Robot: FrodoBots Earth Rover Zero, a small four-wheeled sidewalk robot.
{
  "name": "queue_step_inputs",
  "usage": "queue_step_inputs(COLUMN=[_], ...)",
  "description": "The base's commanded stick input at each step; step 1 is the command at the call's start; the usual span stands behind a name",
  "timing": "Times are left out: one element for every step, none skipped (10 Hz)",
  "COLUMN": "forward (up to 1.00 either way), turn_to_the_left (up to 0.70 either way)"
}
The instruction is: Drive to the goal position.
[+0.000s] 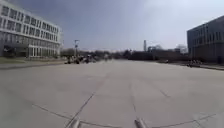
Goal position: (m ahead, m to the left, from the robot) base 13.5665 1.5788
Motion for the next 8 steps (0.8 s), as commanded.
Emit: queue_step_inputs(forward=[0.85,0.85,0.85,0.85,0.85,0.85,0.85,0.85], turn_to_the_left=[-0.02,-0.24,-0.27,-0.30,-0.22,-0.02,0.01,0.01])
